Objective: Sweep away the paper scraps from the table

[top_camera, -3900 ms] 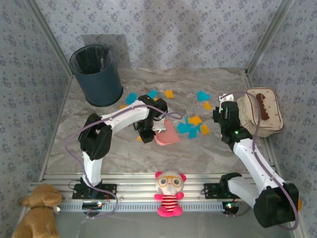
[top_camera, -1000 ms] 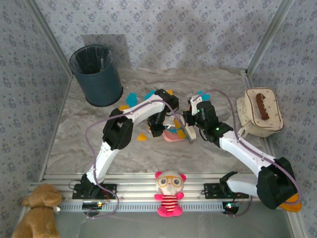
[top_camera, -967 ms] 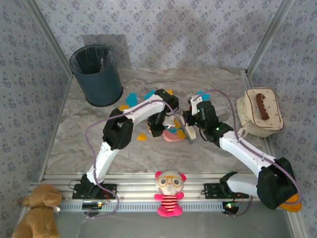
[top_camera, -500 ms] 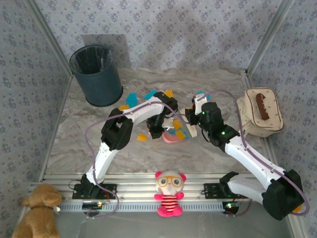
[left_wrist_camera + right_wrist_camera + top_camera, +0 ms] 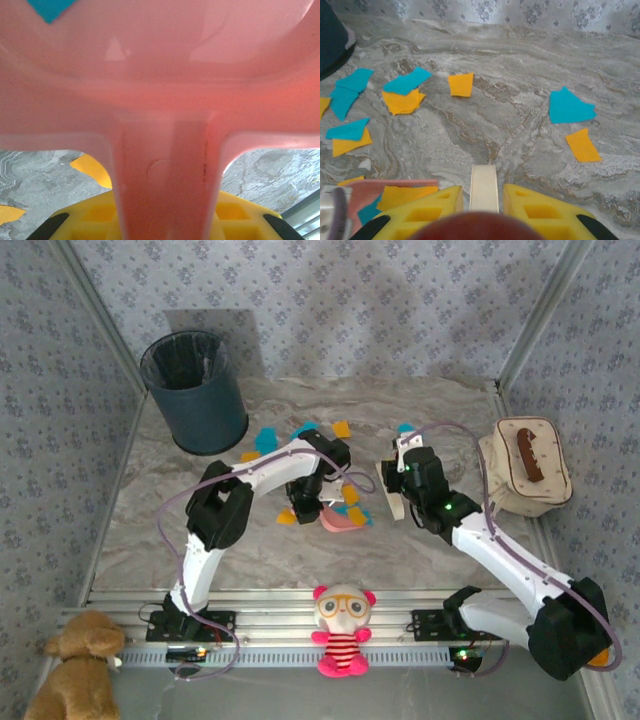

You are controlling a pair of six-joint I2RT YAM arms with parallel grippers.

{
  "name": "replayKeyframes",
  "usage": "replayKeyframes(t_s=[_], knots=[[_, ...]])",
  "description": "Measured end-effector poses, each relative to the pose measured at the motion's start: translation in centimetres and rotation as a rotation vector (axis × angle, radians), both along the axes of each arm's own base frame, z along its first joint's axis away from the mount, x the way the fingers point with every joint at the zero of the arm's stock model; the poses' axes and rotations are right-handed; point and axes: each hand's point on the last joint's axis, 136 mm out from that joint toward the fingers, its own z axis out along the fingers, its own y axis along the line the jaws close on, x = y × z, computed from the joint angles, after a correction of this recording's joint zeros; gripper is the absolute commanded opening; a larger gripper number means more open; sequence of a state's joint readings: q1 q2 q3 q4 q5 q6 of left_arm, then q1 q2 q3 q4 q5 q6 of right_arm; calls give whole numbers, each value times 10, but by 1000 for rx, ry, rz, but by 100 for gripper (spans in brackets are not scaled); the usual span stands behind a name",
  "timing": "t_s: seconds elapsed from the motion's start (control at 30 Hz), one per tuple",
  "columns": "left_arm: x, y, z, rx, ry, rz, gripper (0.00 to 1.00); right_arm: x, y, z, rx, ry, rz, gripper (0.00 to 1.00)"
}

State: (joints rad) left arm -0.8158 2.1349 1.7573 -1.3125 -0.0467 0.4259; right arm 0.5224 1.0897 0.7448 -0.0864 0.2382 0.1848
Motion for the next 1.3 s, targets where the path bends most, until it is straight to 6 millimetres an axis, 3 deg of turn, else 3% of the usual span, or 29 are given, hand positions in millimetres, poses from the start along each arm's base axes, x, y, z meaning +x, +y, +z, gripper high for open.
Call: replayKeyframes(t_s=[0.4,0.73,1.3], knots=[[-3,13,9,-43,-39,15,0,2,0,-12,-17,34,-13,0],[-17,35,-4,15,-12,13,0,-2,4,-20,3,53,-29,0],[-9,22,-6,-6,-45,10,0,1,51,-23,101,28,20,0]])
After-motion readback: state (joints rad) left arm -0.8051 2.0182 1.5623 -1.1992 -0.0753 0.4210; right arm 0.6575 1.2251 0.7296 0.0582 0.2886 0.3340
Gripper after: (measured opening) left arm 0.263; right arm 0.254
